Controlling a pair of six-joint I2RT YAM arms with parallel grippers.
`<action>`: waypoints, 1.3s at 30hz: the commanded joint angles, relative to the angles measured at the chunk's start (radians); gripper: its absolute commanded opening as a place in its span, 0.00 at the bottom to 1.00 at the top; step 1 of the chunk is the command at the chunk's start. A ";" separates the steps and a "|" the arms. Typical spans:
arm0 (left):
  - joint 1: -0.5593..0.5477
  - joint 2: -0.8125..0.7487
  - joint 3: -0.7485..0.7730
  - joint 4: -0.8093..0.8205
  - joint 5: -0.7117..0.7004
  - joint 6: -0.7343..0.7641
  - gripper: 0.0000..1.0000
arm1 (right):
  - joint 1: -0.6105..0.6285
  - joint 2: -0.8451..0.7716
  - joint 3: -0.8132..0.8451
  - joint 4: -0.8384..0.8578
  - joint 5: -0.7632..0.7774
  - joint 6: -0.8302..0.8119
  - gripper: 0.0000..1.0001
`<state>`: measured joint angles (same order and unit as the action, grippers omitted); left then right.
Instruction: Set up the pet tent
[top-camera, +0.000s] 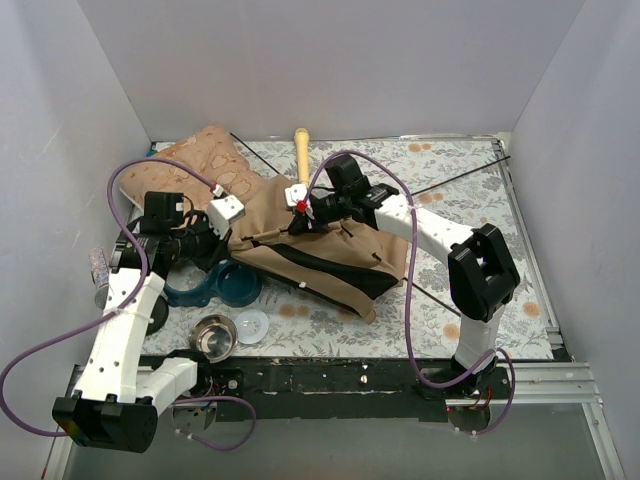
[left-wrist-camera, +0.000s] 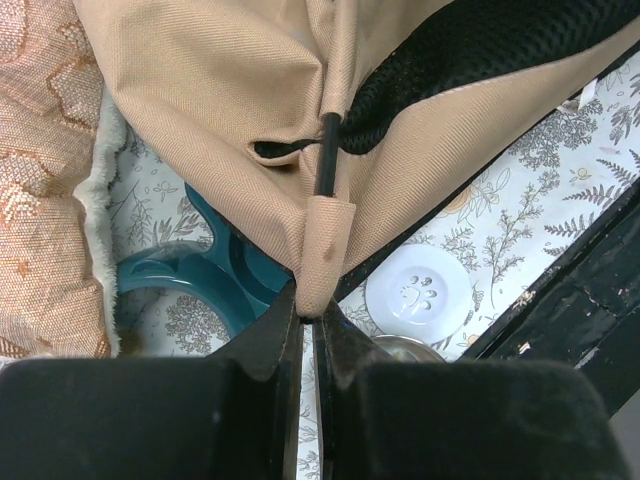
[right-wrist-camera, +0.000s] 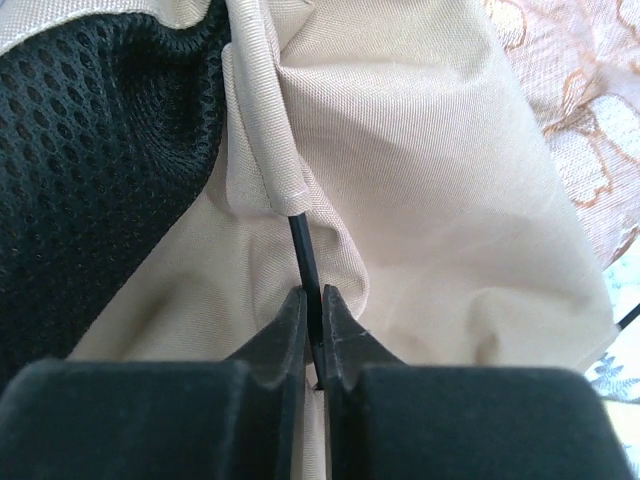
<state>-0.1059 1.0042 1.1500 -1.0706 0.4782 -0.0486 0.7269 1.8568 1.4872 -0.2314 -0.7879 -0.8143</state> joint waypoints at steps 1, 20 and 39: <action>0.005 0.002 0.039 0.004 -0.004 0.004 0.00 | 0.012 0.005 0.068 0.061 -0.017 0.038 0.01; 0.005 0.048 0.227 -0.228 0.049 -0.022 0.54 | 0.077 -0.087 -0.041 0.087 -0.017 -0.063 0.01; 0.003 0.212 0.324 -0.066 0.019 -0.295 0.98 | 0.098 -0.129 -0.077 -0.014 0.038 0.035 0.55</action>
<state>-0.1001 1.2236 1.4853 -1.2350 0.5102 -0.2749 0.8322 1.8141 1.4086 -0.2039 -0.7574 -0.8722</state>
